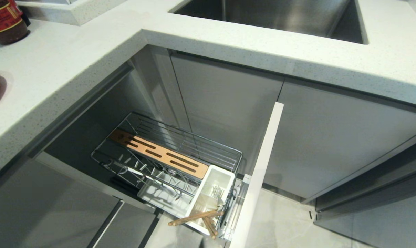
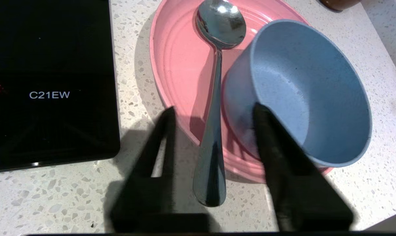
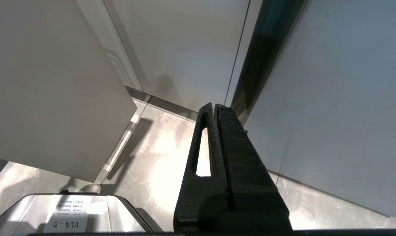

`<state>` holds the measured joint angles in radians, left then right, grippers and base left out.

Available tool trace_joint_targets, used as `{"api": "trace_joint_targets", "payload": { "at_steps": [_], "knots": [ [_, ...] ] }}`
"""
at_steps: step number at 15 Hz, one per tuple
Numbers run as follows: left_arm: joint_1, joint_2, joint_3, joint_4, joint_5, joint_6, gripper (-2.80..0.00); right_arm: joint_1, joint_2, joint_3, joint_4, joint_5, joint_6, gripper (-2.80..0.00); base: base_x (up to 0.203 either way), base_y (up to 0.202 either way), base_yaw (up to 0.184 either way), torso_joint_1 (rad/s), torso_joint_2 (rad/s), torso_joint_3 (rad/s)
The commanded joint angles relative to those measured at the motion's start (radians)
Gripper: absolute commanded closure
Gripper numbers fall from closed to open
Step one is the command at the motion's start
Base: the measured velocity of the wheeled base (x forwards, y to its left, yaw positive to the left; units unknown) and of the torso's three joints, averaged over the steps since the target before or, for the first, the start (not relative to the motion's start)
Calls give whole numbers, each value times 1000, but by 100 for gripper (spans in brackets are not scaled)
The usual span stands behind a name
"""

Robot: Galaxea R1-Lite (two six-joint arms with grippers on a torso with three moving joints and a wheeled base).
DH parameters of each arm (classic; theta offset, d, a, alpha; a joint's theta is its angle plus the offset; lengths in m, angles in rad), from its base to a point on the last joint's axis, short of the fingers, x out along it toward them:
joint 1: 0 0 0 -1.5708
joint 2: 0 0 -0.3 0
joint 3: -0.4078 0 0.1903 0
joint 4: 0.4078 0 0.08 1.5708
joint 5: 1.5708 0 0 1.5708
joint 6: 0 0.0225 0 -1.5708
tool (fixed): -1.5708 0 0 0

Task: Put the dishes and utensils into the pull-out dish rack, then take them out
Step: Take the spoon out of the cupboard

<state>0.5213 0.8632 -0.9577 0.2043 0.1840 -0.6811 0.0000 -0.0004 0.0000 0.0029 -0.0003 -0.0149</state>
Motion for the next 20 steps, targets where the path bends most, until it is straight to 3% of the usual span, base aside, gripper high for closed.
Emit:
{"api": "trace_joint_targets", "payload": {
  "at_steps": [1,7,8,13,16,20],
  "knots": [
    [0,-6,-2,1,4,-2,-280,0,0,0,0,0,0,0,0,0,0,0,0,0],
    [2,-96,-76,-2,57,45,-280,0,0,0,0,0,0,0,0,0,0,0,0,0],
    [2,-109,-90,-2,63,61,0,-1,0,0,0,0,-1,0,0,0,0,0,0,0],
    [-23,-143,-281,-3,69,128,0,-2,0,0,0,0,-1,0,0,0,0,0,0,0],
    [-117,-98,-477,6,34,170,0,0,0,0,0,0,0,0,0,0,0,0,0,0],
    [-259,85,-743,15,9,193,0,0,0,0,0,0,0,0,0,0,0,0,0,0]
  ]
}}
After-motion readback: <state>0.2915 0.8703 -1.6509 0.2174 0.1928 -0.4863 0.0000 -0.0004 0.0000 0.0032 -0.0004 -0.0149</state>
